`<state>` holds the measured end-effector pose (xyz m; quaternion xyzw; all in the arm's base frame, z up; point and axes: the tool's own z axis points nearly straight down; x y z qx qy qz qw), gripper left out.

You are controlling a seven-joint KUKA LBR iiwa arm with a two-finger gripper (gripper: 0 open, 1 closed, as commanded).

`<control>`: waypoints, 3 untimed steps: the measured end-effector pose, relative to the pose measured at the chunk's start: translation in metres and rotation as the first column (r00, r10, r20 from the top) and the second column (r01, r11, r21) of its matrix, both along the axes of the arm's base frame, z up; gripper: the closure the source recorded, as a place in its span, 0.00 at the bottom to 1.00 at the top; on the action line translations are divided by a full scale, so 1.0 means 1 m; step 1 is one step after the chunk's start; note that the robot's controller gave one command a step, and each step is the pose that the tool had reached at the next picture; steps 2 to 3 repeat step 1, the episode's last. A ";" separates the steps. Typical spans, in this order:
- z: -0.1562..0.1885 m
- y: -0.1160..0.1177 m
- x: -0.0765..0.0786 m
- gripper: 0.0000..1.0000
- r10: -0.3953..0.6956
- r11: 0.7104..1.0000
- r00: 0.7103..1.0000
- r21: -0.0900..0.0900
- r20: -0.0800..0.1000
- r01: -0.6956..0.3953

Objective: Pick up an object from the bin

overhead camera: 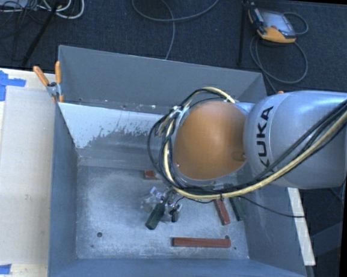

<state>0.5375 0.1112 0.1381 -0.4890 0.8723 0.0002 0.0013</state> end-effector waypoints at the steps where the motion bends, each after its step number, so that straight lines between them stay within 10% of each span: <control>1: 0.024 0.001 0.001 1.00 -0.007 1.000 1.000 0.000 0.001 0.007; 3: 0.024 0.001 0.001 1.00 -0.007 1.000 1.000 0.000 0.001 0.007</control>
Offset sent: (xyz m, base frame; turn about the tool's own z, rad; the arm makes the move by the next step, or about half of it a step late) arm 0.0000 -0.0002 0.0237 0.0000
